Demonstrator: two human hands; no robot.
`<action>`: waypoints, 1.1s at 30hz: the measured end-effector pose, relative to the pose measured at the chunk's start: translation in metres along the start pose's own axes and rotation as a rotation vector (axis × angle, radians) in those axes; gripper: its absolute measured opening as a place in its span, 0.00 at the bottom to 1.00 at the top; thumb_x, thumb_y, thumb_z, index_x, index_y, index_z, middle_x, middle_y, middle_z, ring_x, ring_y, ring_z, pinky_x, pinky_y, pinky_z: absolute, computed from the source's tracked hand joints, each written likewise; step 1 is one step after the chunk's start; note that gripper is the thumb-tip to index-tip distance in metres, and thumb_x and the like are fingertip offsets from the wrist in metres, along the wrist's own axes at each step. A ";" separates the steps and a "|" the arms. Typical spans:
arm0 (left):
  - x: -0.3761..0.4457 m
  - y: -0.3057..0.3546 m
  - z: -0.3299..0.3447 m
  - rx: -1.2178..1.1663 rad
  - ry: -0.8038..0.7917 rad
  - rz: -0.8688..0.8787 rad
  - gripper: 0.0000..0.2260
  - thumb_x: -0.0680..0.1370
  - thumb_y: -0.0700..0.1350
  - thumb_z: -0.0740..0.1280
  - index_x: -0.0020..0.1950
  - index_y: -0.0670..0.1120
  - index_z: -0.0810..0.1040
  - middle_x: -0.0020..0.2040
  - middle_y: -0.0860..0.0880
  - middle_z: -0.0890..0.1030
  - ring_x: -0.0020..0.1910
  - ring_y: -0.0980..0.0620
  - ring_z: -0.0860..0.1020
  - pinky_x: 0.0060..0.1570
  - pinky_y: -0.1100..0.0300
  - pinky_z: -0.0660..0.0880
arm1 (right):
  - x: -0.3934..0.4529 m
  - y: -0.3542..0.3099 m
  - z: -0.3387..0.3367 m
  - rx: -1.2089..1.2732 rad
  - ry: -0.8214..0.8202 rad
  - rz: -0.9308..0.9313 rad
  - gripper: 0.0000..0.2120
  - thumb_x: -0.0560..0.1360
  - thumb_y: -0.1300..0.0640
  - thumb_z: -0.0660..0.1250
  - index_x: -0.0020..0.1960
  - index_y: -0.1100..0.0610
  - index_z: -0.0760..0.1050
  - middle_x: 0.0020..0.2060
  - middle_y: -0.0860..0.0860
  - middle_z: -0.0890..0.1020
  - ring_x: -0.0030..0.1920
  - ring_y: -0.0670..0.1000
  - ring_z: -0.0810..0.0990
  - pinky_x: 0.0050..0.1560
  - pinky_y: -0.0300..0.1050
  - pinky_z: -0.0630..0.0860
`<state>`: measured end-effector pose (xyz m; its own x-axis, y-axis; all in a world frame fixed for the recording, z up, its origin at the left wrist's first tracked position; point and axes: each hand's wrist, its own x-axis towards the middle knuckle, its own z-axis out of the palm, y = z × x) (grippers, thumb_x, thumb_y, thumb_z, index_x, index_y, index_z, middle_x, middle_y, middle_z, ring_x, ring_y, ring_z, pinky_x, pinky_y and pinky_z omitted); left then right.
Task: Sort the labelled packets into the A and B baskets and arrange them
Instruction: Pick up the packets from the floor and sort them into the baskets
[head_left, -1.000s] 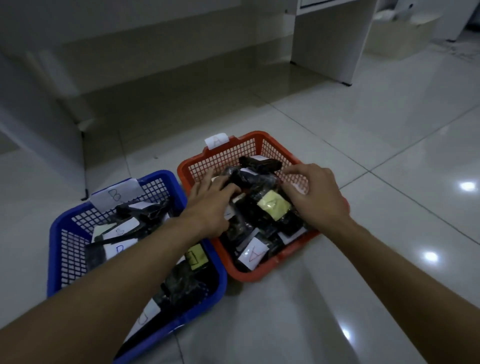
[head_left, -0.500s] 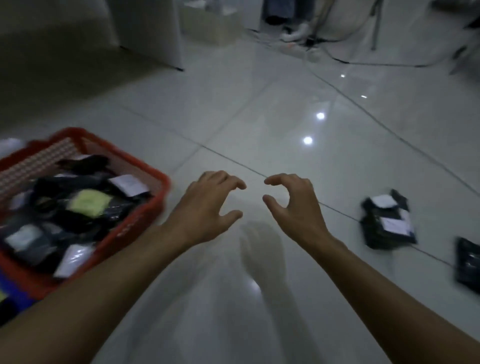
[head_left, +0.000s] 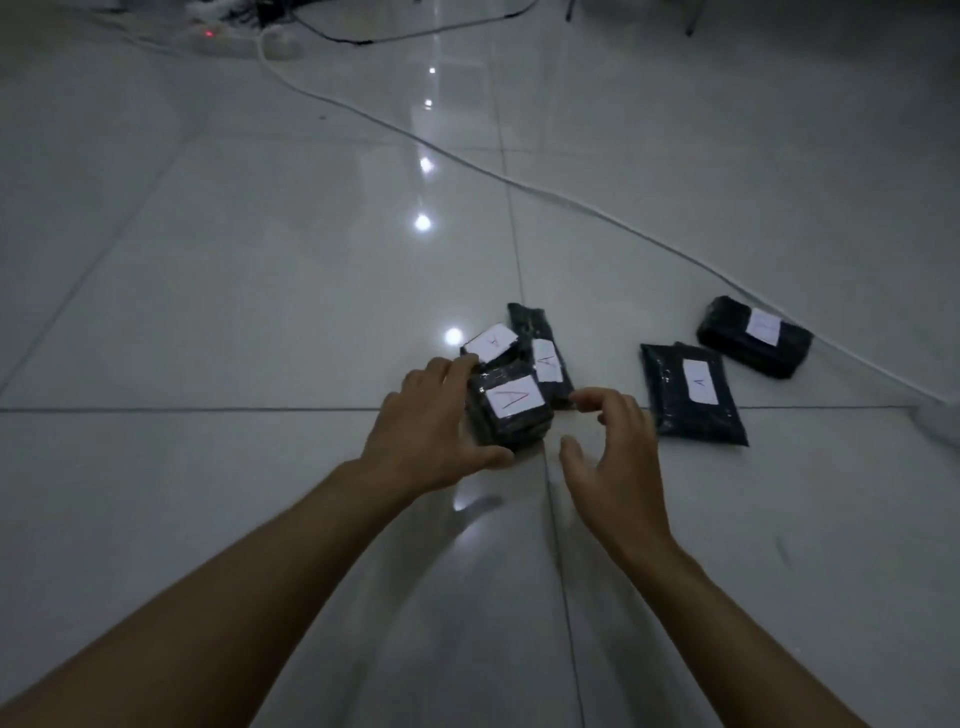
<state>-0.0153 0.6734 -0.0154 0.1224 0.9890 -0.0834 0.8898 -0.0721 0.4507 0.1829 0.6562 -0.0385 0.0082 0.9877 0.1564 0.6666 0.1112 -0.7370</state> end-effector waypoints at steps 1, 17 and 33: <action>0.011 0.003 0.006 0.008 -0.032 -0.011 0.51 0.64 0.66 0.74 0.78 0.51 0.52 0.74 0.49 0.62 0.70 0.47 0.64 0.66 0.47 0.67 | 0.003 0.009 -0.001 0.013 0.017 0.033 0.19 0.74 0.63 0.68 0.61 0.48 0.71 0.55 0.40 0.72 0.59 0.45 0.69 0.58 0.40 0.67; 0.052 -0.009 0.008 -0.082 0.066 0.159 0.36 0.66 0.58 0.76 0.69 0.48 0.67 0.62 0.50 0.68 0.57 0.52 0.68 0.50 0.53 0.76 | 0.124 0.027 0.043 -0.112 -0.217 0.350 0.31 0.67 0.47 0.78 0.65 0.55 0.73 0.57 0.53 0.81 0.55 0.53 0.79 0.55 0.47 0.77; -0.084 -0.133 -0.099 -0.087 0.415 -0.147 0.35 0.64 0.55 0.76 0.68 0.49 0.67 0.60 0.52 0.68 0.55 0.52 0.70 0.48 0.51 0.77 | 0.079 -0.188 0.125 0.475 -0.387 0.000 0.10 0.72 0.55 0.75 0.53 0.50 0.83 0.45 0.42 0.85 0.47 0.37 0.82 0.48 0.36 0.79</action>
<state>-0.1877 0.6125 0.0191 -0.2055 0.9573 0.2032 0.8418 0.0670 0.5356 -0.0352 0.7271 0.0305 -0.3227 0.9461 -0.0277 0.2603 0.0606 -0.9636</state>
